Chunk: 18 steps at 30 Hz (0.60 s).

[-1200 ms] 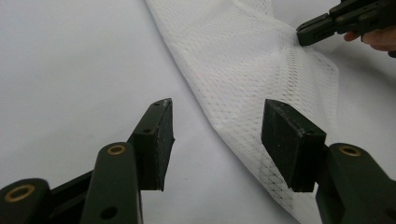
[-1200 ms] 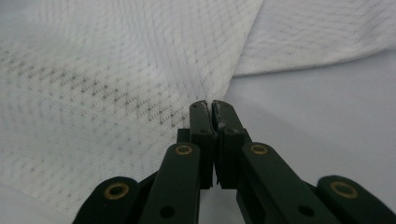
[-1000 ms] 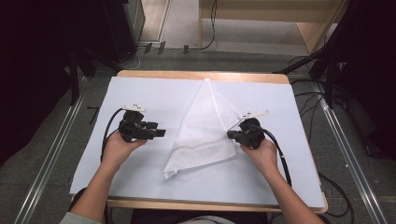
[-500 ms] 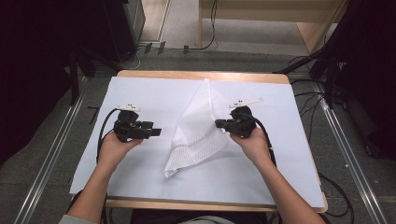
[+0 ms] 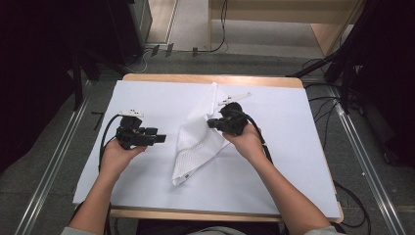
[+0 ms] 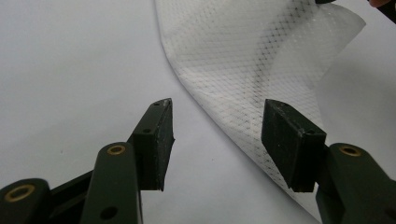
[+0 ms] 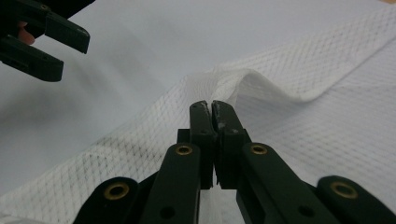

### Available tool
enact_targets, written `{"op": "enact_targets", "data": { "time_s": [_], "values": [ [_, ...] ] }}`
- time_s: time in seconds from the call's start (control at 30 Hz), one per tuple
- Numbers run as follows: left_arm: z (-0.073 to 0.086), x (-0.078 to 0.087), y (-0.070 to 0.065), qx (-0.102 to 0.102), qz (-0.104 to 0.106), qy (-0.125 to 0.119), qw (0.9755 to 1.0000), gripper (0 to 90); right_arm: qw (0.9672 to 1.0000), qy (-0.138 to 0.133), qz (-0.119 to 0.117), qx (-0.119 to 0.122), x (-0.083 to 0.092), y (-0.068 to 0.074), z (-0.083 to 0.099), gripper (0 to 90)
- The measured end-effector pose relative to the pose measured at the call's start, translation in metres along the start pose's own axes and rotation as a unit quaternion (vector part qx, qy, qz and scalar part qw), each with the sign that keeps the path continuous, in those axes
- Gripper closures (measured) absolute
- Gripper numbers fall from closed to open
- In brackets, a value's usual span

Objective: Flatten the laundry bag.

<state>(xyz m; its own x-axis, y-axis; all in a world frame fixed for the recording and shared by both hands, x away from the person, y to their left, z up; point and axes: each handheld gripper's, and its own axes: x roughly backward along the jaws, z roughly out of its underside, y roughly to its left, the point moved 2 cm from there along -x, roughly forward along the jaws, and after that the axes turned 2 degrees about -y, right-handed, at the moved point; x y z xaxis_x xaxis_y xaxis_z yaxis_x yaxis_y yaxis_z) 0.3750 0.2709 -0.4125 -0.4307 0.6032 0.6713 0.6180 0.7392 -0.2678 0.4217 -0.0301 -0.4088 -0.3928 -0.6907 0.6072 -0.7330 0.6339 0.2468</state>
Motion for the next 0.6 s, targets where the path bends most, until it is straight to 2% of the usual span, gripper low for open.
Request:
{"op": "enact_targets", "data": {
  "time_s": [0.17,0.4,0.6],
  "values": [
    [0.002,0.002,0.001,0.003,-0.001,-0.003,1.0,44.6,0.9999,0.013,-0.004,0.004,-0.019,0.006,-0.011,89.8],
    [0.006,0.008,0.004,0.012,-0.006,-0.007,0.9999,44.6,0.9993,0.019,-0.018,0.026,-0.045,0.025,-0.031,89.8],
    [0.01,0.015,0.007,0.018,-0.01,-0.013,0.9997,44.5,0.9988,0.024,-0.031,0.028,-0.072,0.037,-0.048,89.7]
  ]
}}
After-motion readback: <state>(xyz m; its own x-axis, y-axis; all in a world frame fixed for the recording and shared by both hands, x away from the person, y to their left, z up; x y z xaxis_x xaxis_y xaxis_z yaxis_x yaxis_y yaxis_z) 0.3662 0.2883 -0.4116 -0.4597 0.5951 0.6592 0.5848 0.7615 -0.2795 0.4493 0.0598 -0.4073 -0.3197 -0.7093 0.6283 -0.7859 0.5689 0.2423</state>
